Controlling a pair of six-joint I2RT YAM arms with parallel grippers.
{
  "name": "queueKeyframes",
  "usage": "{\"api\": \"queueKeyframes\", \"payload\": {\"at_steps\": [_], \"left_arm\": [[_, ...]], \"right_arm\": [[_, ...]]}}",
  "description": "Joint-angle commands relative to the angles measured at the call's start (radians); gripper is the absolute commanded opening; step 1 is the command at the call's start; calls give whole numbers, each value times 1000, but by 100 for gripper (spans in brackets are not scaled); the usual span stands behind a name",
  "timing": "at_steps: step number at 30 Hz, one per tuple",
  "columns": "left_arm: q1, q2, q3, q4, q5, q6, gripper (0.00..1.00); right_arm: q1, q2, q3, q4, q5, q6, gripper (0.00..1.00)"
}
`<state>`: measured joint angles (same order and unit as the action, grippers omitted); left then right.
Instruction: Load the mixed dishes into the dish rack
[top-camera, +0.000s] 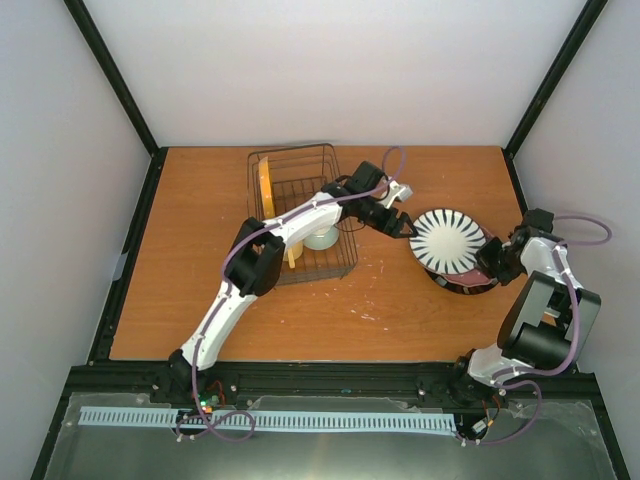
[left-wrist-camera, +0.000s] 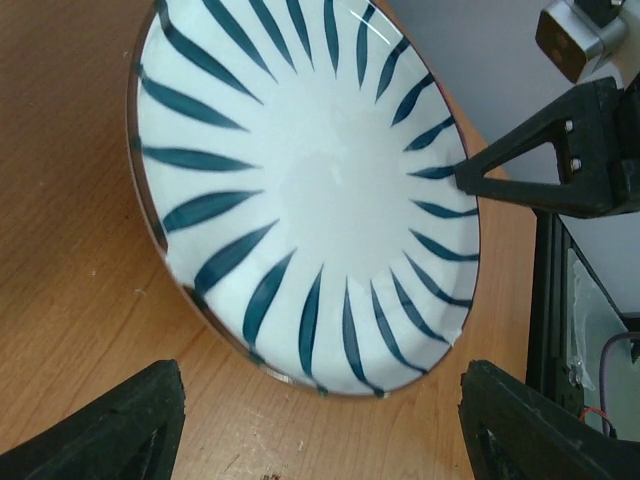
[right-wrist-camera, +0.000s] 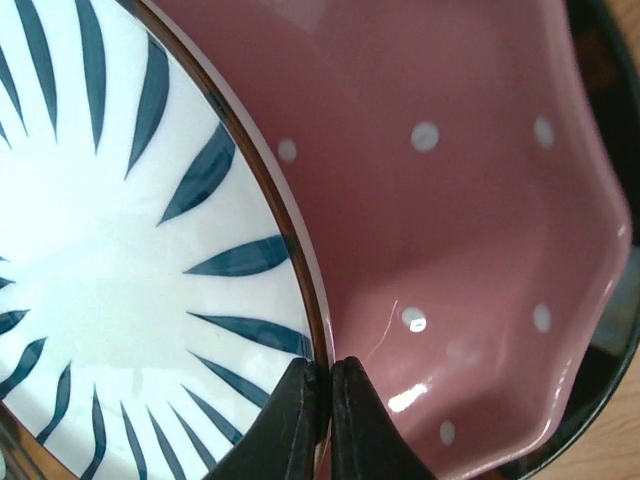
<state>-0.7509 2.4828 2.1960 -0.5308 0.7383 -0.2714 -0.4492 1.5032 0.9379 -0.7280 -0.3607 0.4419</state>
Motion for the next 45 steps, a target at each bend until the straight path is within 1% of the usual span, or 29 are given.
{"api": "queueKeyframes", "payload": {"at_steps": [1, 10, 11, 13, 16, 20, 21, 22, 26, 27, 34, 36, 39, 42, 43, 45], "left_arm": [[-8, 29, 37, 61, 54, -38, 76], [-13, 88, 61, 105, 83, -74, 75], [-13, 95, 62, 109, 90, -80, 74], [-15, 107, 64, 123, 104, -92, 68], [-21, 130, 65, 147, 129, -120, 57], [-29, 149, 73, 173, 151, -145, 55], [-30, 152, 76, 180, 157, -152, 51], [-31, 156, 80, 184, 162, -158, 43], [-31, 156, 85, 197, 180, -174, 3], [-31, 154, 85, 194, 182, -173, 1], [-31, 94, 114, 128, 138, -126, 1], [-31, 68, 122, 108, 125, -116, 1], [-28, 20, 132, 74, 107, -92, 1], [-10, -36, 129, 48, 100, -83, 1], [-2, -57, 129, 33, 97, -78, 1], [20, -103, 119, 4, 92, -64, 0]], "right_arm": [[0, -50, -43, -17, -85, -6, 3], [-3, -66, -73, -26, -87, -30, 3], [-3, -65, -73, -26, -90, -31, 3], [-5, -66, -75, -27, -95, -35, 3], [-5, -63, -80, -24, -112, -36, 3], [-5, -61, -89, -18, -132, -44, 3], [-5, -60, -92, -16, -138, -46, 3], [-5, -60, -94, -15, -145, -46, 3], [-5, -58, -102, -12, -156, -54, 3], [-5, -58, -102, -11, -158, -55, 3], [-5, -59, -79, -15, -157, -71, 3], [-5, -66, -59, -29, -143, -82, 10], [-5, -77, -32, -44, -143, -98, 27], [-3, -99, -28, -35, -177, -107, 40], [-3, -108, -30, -28, -193, -110, 44], [-4, -123, -26, -22, -218, -115, 48]]}}
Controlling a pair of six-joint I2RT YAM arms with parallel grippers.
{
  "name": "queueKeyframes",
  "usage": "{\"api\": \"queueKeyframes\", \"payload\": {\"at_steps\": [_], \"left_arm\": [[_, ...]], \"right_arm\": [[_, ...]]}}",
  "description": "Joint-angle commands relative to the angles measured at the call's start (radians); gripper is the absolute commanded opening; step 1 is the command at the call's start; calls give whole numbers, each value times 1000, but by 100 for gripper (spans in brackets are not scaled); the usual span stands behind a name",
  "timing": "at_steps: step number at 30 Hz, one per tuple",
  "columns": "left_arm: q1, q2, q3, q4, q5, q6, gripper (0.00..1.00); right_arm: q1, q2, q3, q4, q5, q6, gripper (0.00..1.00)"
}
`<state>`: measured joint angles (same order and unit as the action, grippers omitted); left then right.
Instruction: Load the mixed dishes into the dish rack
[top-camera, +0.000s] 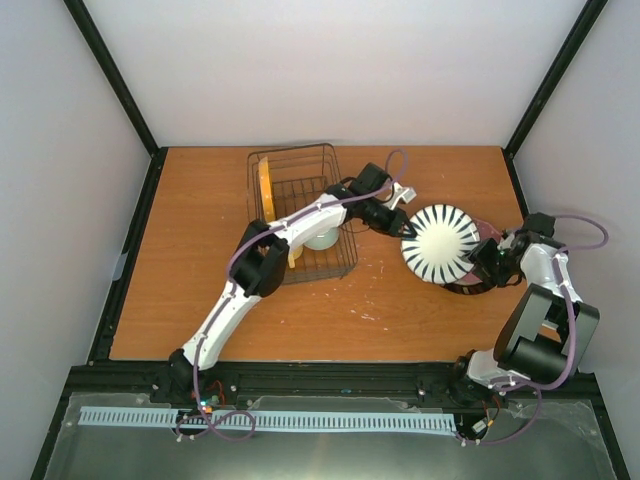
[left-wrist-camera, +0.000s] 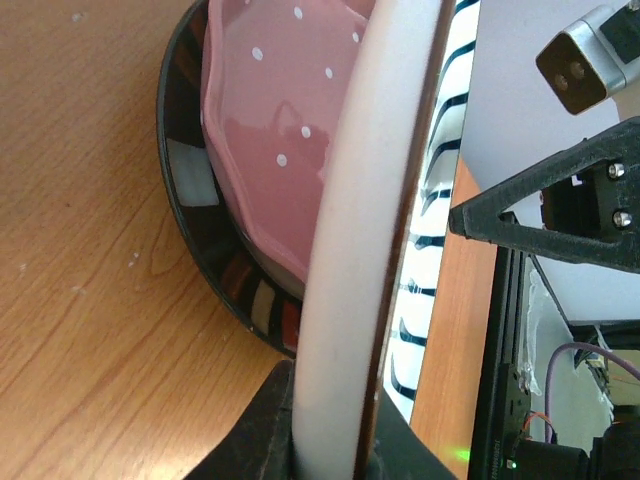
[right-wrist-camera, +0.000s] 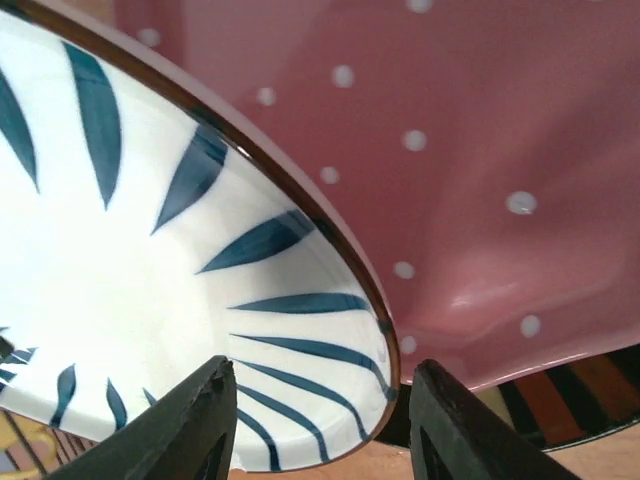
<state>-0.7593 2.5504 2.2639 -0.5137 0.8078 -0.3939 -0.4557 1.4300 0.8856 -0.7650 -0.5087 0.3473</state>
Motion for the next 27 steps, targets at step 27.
{"api": "queueKeyframes", "payload": {"at_steps": [27], "left_arm": [[285, -467, -63, -211, 146, 186, 1]], "right_arm": [[44, -223, 27, 445, -471, 84, 55]]}}
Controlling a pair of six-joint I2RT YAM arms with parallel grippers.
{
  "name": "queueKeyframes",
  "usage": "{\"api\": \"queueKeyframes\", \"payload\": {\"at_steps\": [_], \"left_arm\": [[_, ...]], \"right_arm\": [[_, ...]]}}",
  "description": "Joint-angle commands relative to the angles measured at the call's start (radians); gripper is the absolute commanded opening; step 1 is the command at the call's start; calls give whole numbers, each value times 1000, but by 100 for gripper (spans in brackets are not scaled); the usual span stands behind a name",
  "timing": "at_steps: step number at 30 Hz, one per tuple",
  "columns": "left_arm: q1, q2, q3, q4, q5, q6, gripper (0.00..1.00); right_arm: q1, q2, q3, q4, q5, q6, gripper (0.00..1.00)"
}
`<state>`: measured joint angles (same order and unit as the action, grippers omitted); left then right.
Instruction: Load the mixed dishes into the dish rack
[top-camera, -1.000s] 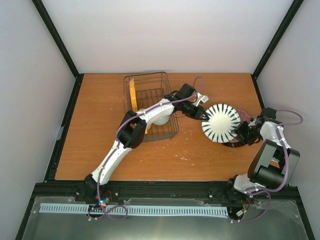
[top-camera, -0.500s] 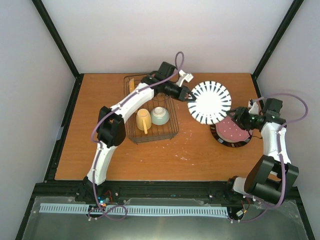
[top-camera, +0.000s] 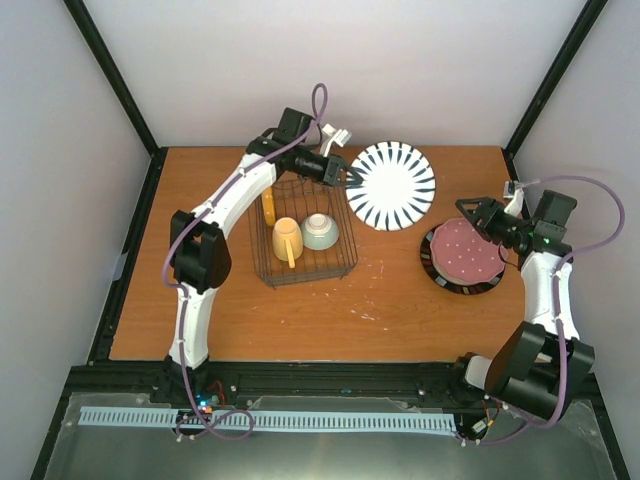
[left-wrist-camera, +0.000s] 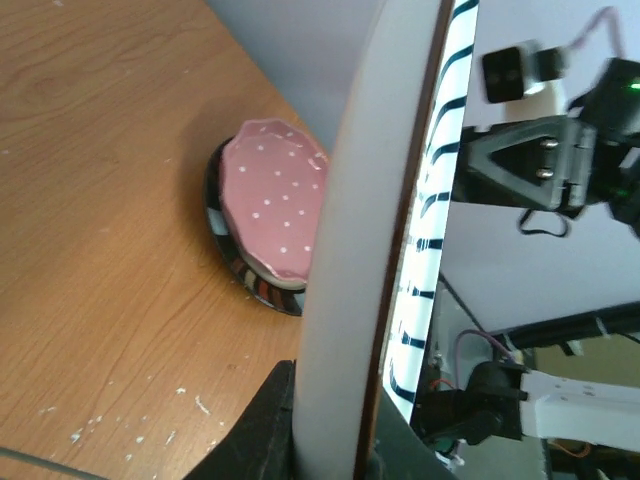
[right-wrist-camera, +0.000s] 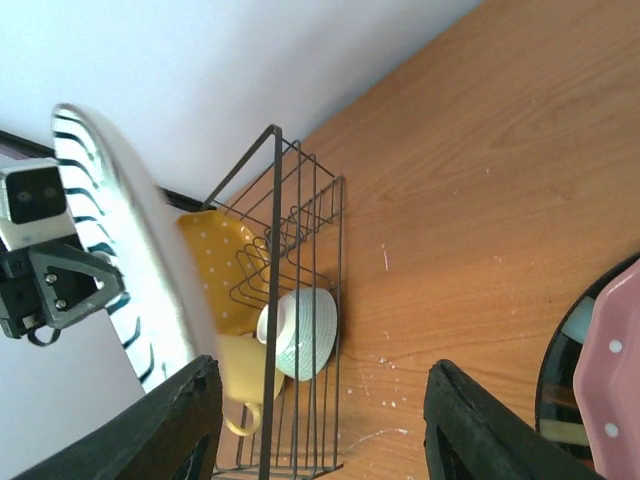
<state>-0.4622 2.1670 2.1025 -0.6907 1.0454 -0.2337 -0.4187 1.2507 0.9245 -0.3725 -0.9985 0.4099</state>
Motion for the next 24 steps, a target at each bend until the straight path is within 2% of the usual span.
{"api": "queueKeyframes", "payload": {"at_steps": [1, 5, 11, 14, 19, 24], "left_arm": [[-11, -80, 142, -80, -202, 23, 1], [-10, -85, 287, -219, -588, 13, 1], [-10, -128, 348, -384, -1007, -42, 1], [-10, -141, 361, -466, -1147, -94, 1], [-12, -115, 397, -604, -1339, -147, 1], [-13, -131, 328, -627, -1429, -155, 1]], "right_arm": [[9, -46, -12, 41, 32, 12, 55], [42, -47, -3, 29, 98, 2, 55], [153, 41, 90, 5, 253, -31, 54], [216, 110, 146, 3, 312, -40, 54], [268, 205, 218, 10, 326, -50, 53], [289, 272, 269, 14, 304, -71, 53]]}}
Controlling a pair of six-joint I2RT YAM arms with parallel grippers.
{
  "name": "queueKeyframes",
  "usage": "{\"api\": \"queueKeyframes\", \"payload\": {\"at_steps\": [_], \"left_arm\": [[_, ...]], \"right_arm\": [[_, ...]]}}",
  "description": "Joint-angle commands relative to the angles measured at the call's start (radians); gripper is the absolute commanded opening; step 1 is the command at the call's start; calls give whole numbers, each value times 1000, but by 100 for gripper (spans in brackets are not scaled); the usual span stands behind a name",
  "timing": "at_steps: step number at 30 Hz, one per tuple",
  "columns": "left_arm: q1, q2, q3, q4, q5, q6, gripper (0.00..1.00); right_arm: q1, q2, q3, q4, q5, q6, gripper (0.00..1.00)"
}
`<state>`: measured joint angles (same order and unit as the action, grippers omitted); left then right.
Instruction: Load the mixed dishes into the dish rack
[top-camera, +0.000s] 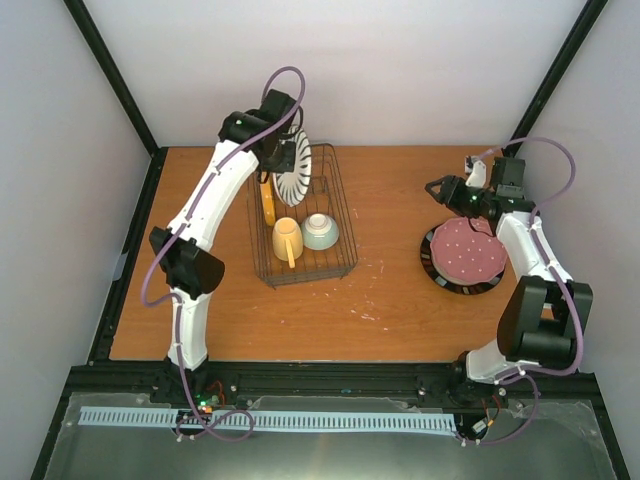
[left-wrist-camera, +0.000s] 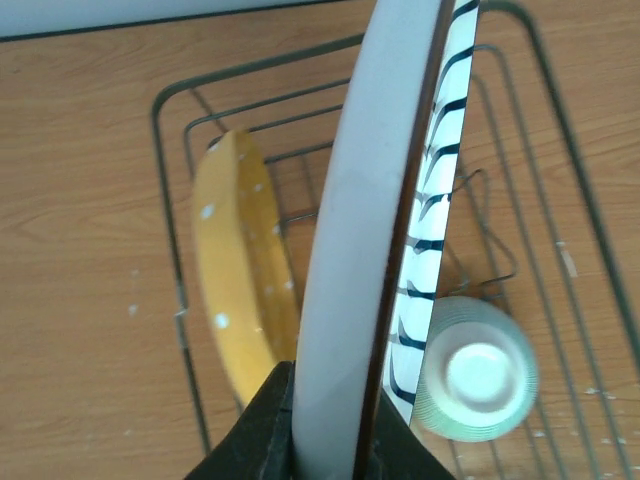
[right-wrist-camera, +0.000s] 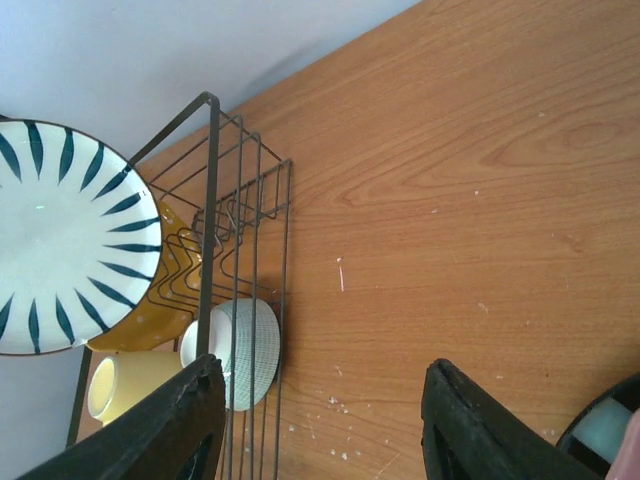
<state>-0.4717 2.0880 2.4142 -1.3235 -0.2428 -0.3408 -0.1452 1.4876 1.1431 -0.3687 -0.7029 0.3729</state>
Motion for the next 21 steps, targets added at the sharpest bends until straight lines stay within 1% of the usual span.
{"api": "queueKeyframes", "payload": {"at_steps": [1, 5, 7, 10, 17, 21], "left_arm": [[-3, -52, 10, 4, -152, -48, 1], [-5, -49, -38, 3, -225, -36, 1], [-4, -45, -54, 3, -288, -14, 1], [-4, -22, -57, 4, -334, 22, 1], [-4, 35, -64, 3, -333, 17, 1], [-1, 32, -104, 4, -342, 0, 1]], "right_arm": [[16, 45, 56, 10, 5, -38, 53], [16, 74, 78, 2, -8, -62, 53], [15, 83, 86, -8, -7, -78, 53], [16, 96, 88, -13, -6, -88, 53], [15, 121, 96, -8, -9, -92, 53], [16, 134, 92, 1, -18, -81, 53]]}}
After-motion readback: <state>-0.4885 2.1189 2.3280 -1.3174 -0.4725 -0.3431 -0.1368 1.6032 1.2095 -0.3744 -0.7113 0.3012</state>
